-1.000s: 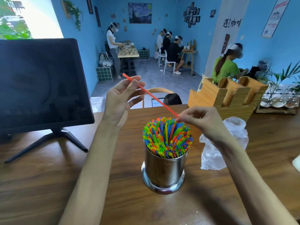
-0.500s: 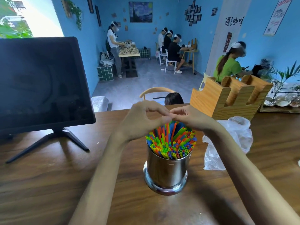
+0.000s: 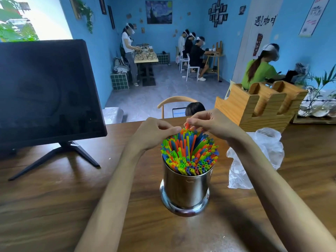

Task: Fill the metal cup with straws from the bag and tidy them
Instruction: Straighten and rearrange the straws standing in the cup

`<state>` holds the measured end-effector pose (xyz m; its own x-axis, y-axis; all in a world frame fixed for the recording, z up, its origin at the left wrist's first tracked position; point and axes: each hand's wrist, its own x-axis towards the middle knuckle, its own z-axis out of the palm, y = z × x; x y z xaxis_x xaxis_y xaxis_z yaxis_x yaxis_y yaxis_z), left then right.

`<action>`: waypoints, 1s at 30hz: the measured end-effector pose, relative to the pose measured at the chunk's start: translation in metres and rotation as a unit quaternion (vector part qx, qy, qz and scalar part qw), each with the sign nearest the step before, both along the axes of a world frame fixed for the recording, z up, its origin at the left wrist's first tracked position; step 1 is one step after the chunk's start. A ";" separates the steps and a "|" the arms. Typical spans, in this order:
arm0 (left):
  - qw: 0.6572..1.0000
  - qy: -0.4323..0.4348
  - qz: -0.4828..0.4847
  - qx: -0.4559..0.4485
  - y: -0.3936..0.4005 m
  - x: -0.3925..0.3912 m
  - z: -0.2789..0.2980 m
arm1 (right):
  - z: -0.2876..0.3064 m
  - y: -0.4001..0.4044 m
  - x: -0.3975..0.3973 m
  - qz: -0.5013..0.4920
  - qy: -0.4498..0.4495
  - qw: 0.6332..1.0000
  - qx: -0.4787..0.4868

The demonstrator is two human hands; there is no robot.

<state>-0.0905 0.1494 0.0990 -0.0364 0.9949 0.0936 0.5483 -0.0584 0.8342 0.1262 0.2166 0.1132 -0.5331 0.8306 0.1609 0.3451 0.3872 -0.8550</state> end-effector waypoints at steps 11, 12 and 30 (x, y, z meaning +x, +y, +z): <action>0.994 -0.051 0.022 0.091 0.002 0.003 0.027 | 0.036 -0.013 0.007 -0.013 0.216 0.975 0.048; 0.990 -0.065 0.025 0.125 0.001 0.006 0.033 | 0.041 -0.016 0.006 -0.011 0.250 0.966 0.063; 0.941 -0.166 -0.141 0.258 -0.051 0.026 0.066 | 0.066 -0.048 -0.014 -0.091 0.352 0.926 0.100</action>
<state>-0.0644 0.0989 0.1652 0.1093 0.7950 0.5966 0.1639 -0.6064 0.7780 0.1123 0.1685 0.1790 -0.0924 0.8118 0.5765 -0.1951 0.5530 -0.8100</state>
